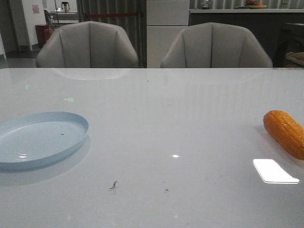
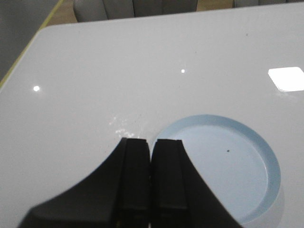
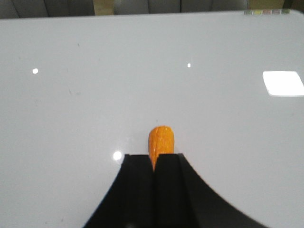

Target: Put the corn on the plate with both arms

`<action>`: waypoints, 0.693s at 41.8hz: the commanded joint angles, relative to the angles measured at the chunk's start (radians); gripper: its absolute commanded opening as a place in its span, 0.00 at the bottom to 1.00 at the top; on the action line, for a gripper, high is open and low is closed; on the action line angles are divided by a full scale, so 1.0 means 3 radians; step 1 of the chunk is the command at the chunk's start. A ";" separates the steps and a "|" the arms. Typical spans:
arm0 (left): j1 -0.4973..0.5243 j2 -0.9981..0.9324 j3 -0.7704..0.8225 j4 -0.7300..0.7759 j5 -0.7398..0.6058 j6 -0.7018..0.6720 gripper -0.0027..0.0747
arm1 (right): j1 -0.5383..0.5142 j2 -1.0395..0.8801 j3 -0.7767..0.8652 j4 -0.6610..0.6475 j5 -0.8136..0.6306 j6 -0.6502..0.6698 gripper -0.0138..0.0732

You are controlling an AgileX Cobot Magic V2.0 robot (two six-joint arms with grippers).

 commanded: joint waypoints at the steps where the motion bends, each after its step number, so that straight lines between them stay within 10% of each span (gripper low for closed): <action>1: -0.0014 0.0123 -0.0121 -0.0024 -0.0232 -0.0017 0.17 | -0.0013 0.0173 -0.0101 0.0025 -0.0183 0.0000 0.27; 10: -0.0014 0.0310 -0.0121 -0.0034 -0.0248 -0.0017 0.52 | -0.0013 0.0432 -0.0101 0.0025 -0.0183 0.0000 0.68; 15: -0.0014 0.0387 -0.0121 -0.0194 -0.0242 -0.0017 0.67 | -0.0013 0.0514 -0.0101 0.0025 -0.0181 0.0000 0.68; 29: 0.0124 0.0999 -0.0702 -0.0562 0.0259 -0.0031 0.67 | -0.0013 0.0550 -0.0101 0.0025 -0.0181 0.0000 0.68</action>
